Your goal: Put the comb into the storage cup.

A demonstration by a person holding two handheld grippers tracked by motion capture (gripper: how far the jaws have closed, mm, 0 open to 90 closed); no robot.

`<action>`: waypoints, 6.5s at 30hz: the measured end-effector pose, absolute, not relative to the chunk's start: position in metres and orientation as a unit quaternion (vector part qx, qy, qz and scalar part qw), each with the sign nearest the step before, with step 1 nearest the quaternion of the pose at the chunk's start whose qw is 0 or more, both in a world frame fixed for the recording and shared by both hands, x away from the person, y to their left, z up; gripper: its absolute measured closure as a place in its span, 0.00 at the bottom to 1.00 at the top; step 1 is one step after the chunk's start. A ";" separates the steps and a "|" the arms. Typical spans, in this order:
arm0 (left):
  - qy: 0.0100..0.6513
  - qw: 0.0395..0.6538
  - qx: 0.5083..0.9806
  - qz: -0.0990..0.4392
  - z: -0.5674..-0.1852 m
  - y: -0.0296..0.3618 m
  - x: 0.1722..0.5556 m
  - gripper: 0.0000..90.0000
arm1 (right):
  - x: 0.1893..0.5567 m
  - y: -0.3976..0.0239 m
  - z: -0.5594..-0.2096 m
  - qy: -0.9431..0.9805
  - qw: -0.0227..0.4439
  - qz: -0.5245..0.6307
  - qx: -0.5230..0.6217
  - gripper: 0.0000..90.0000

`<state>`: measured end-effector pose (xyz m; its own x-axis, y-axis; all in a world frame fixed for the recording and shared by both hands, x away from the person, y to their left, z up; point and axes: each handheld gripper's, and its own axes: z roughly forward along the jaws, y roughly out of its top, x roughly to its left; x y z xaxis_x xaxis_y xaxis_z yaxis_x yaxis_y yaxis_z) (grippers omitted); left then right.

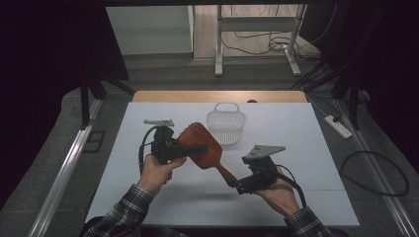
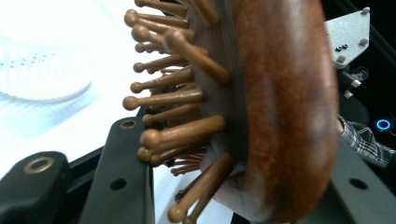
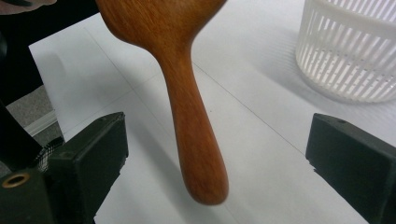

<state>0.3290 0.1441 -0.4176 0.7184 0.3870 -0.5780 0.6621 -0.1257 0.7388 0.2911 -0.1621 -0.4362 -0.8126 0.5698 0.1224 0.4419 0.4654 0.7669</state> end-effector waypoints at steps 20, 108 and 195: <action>0.359 0.557 0.742 -0.099 -0.404 0.153 0.333 0.63 | 0.289 -0.188 -0.432 0.856 0.100 0.414 0.291 0.00; 0.405 0.546 0.732 -0.034 -0.336 0.155 0.419 0.62 | 0.237 -0.295 -0.446 0.822 0.142 0.340 0.433 0.00; 0.488 0.524 0.698 -0.032 -0.422 0.106 0.475 0.62 | 0.236 -0.293 -0.447 0.832 0.135 0.332 0.423 0.01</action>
<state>0.4750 0.1062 -0.4225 0.5220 0.6471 -0.5557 0.7141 0.0247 0.6996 0.2362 -0.2933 -0.4470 -0.6063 0.7932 0.0562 0.6140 0.4221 0.6669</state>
